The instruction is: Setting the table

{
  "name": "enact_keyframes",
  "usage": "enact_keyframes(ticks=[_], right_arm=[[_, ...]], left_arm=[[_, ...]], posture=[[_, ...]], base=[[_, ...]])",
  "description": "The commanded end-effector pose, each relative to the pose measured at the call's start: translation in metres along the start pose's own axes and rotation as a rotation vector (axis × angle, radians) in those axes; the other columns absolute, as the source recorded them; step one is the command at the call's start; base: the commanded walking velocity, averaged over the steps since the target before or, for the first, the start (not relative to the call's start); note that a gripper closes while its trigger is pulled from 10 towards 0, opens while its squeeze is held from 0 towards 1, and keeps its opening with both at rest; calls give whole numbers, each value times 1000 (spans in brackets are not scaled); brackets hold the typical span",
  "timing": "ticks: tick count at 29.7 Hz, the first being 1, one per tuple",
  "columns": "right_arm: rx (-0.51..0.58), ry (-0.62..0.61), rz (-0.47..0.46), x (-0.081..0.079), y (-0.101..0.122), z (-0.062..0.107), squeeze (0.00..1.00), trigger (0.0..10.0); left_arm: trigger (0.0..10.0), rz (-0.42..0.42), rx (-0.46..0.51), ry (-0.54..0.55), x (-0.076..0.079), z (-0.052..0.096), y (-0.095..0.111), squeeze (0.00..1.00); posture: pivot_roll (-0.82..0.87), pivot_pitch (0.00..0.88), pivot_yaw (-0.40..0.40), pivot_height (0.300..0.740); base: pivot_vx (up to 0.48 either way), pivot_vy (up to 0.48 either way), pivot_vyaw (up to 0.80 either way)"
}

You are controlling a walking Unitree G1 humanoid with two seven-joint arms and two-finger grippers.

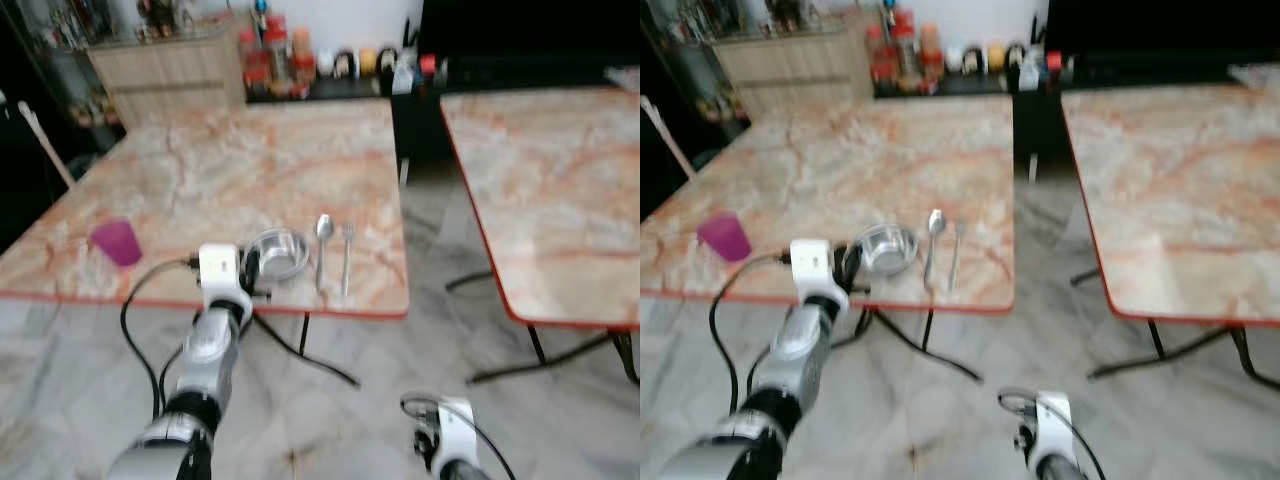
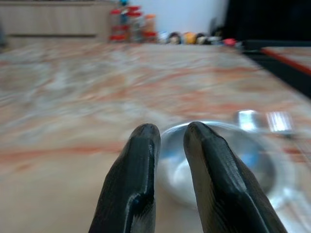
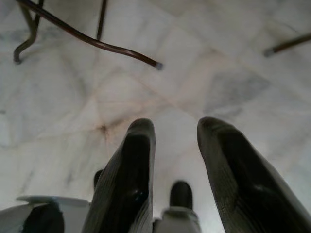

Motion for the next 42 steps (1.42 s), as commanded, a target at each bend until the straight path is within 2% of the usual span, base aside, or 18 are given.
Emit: enact_keyframes(ticks=[1,5,13,14,22,30,38,41,42], right_arm=[[7,18,4,-8,4,-2,0,10000],[8,19,4,-8,5,-2,0,10000],[5,23,6,-10,4,-2,0,10000],[4,25,7,-10,3,-2,0,10000],[4,26,9,-11,3,-2,0,10000],[3,25,8,-11,3,-2,0,10000],[-1,24,4,-11,1,-1,0,10000],[-3,25,4,-11,0,-1,0,10000],[-4,25,5,-11,0,-1,0,10000]], left_arm=[[10000,6,17,31,-10,-2,7,0],[10000,2,3,29,-9,-3,5,0],[10000,32,-8,27,-9,-4,5,0],[10000,41,-36,31,-10,-6,3,1000],[10000,64,-57,-15,-2,-7,0,1000],[10000,56,-101,-109,16,-6,-7,1000],[10000,68,-116,-136,19,-5,-9,1000],[10000,49,-123,-126,18,-5,-10,1000],[10000,49,-123,-121,18,-6,-9,0]], posture=[[2,0,88,740],[3,0,88,740],[3,0,88,740],[3,0,88,740],[5,0,89,740],[3,0,89,740],[3,0,97,740],[5,0,97,740],[5,0,97,740]], base=[[349,0,0],[315,0,0],[0,0,0],[0,0,0],[0,0,0],[0,0,0],[0,0,0],[0,0,0],[0,0,0]])
Point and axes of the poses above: a point about 5 cm out from each wrist's last joint towards the gripper, its own z axis pointing back from the gripper into the wrist, its own y axis along the axis of the wrist's last joint, x = y × z, the point moved 5 cm from there along -z, pointing out of the wrist towards the gripper, and after that the axes turned 4 degrees about z, right-handed, at the moved point
